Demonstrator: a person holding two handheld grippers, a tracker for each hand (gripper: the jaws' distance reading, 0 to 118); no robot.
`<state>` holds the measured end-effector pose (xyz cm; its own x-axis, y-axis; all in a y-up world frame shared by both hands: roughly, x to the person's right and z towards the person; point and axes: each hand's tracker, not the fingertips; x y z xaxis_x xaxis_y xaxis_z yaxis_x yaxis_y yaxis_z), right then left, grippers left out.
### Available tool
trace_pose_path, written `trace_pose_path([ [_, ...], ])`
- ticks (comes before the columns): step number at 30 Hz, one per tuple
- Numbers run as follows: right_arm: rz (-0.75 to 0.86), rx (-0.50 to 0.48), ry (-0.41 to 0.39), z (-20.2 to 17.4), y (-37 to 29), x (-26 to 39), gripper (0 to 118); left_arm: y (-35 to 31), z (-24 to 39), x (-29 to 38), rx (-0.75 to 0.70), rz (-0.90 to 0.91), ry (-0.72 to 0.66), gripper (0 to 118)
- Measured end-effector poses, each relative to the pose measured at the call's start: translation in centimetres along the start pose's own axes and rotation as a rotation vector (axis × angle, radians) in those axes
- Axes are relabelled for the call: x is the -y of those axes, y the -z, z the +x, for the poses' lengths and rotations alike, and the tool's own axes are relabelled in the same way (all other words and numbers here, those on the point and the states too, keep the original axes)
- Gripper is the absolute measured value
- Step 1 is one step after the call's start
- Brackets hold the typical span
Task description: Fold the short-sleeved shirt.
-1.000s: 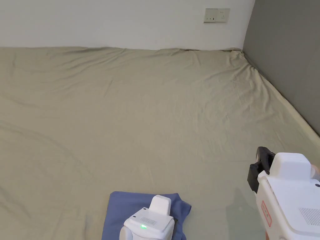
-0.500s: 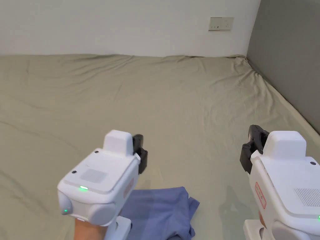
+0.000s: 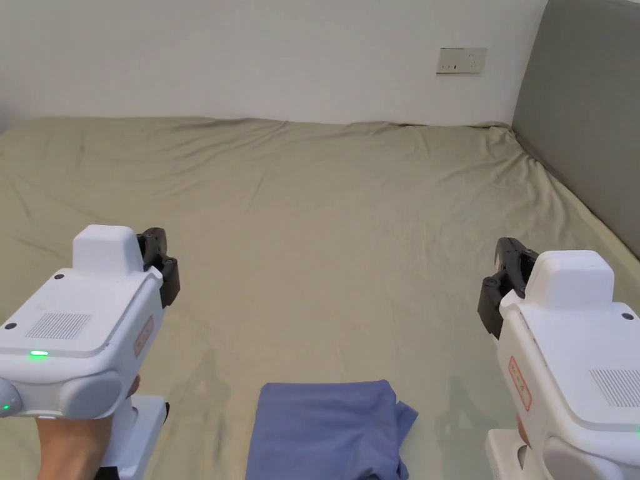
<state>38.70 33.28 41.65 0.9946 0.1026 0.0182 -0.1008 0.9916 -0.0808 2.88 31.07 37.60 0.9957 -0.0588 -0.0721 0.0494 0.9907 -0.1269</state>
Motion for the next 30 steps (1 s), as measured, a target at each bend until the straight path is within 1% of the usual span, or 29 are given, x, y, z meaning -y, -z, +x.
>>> trace_pose_path([
  [7, -0.023, -0.015, -0.001, -0.8, 0.6, 0.6, 2, 0.1, -0.7, 0.2, -0.012, -0.006, -0.015, 0],
  [9, -0.053, -0.031, 0.022, -1.4, 1.0, 1.5, 2, 0.2, -0.8, 0.3, -0.002, -0.010, -0.031, 0],
  [11, -0.121, -0.072, 0.025, -2.1, 1.8, 3.2, 2, 0.3, -0.9, 0.4, 0.000, -0.014, -0.033, 0],
  [14, -0.260, -0.135, 0.054, -3.6, 3.0, 6.9, 2, 0.5, -1.0, 0.7, 0.004, -0.024, -0.042, 0],
  [16, -0.321, -0.166, 0.030, -4.9, 3.8, 9.8, 2, 0.8, -1.2, 0.9, 0.010, -0.040, -0.062, 0],
  [18, -0.420, -0.205, 0.000, -6.3, 4.7, 12.5, 2, 1.0, -1.4, 1.4, 0.010, -0.051, -0.075, 0],
  [19, -0.459, -0.223, 0.014, -6.7, 5.0, 13.6, 2, 1.0, -1.5, 1.5, 0.011, -0.056, -0.078, 0],
  [20, -0.491, -0.232, 0.014, -7.2, 5.3, 15.0, 2, 1.1, -1.5, 1.7, 0.012, -0.062, -0.079, 0],
  [23, -0.602, -0.247, -0.018, -8.5, 6.3, 18.1, 2, 1.3, -1.6, 2.3, 0.008, -0.094, -0.081, 0],
  [25, -0.674, -0.255, 0.017, -8.6, 6.6, 20.2, 2, 1.6, -1.7, 2.8, 0.002, -0.117, -0.083, 0],
  [27, -0.752, -0.249, 0.035, -8.8, 7.1, 22.2, 2, 1.8, -1.7, 3.4, 0.006, -0.135, -0.089, 0],
  [29, -0.761, -0.233, 0.002, -8.9, 6.9, 23.4, 2, 2.0, -1.7, 4.0, 0.011, -0.160, -0.096, 0],
  [30, -0.740, -0.229, 0.008, -8.7, 6.7, 23.7, 1, 2.2, -1.7, 4.5, 0.015, -0.175, -0.101, 0],
])
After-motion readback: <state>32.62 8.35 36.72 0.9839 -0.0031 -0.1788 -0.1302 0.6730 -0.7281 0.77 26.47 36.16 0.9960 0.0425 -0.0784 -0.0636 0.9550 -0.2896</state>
